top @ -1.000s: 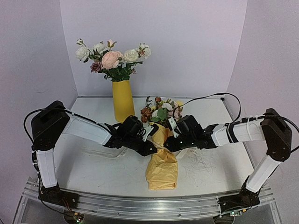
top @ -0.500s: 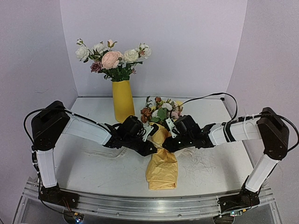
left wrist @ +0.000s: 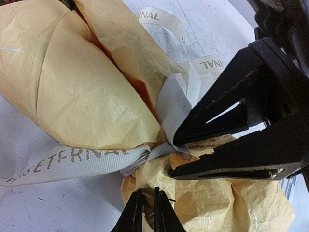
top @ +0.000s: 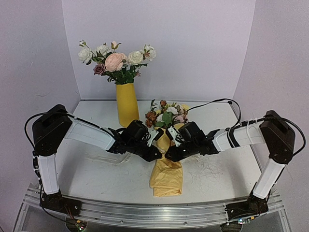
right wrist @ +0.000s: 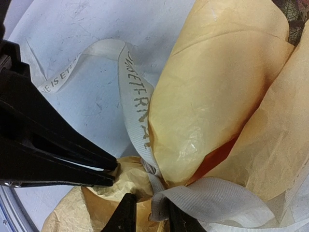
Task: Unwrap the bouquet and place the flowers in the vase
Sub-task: Untie the ribbon from the wrapping paper.
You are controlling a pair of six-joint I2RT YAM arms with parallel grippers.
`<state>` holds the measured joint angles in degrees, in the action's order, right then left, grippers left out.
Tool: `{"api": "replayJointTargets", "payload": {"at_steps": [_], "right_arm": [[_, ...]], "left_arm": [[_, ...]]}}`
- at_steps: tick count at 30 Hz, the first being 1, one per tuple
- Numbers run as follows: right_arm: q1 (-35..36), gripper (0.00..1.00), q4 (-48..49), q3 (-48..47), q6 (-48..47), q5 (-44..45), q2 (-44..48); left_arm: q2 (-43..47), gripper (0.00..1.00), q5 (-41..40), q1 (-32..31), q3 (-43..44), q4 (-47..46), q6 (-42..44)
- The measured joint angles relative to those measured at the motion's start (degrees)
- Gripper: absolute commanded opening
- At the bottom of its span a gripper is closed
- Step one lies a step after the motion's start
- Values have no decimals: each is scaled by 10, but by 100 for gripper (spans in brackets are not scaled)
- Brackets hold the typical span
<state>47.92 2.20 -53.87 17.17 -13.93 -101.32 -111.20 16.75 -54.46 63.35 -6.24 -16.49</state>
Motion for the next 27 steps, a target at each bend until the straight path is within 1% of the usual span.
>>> {"api": "replayJointTargets", "payload": {"at_steps": [4,6,8,13,17,19,21,25,27], "right_arm": [[-1,13,6,10,-6,-28,11],[-2,13,8,25,-7,-50,34],[-1,14,10,42,-4,-85,80],[-4,15,31,47,1,-136,162],[-7,15,38,47,7,-124,176],[-8,20,30,47,9,-106,175],[-8,22,21,47,9,-90,174],[-8,18,-12,37,5,-37,144],[-8,16,-36,12,-2,-10,103]], "left_arm": [[0,11,-5,0,0,2,0],[0,11,-5,0,0,2,0],[0,11,-9,0,0,2,1],[0,11,-21,0,0,3,3],[0,11,-25,0,0,3,4],[0,11,-26,-1,0,3,5],[0,11,-27,-1,0,4,6],[0,11,-30,-2,0,4,7],[0,11,-30,-2,0,5,7]]}}
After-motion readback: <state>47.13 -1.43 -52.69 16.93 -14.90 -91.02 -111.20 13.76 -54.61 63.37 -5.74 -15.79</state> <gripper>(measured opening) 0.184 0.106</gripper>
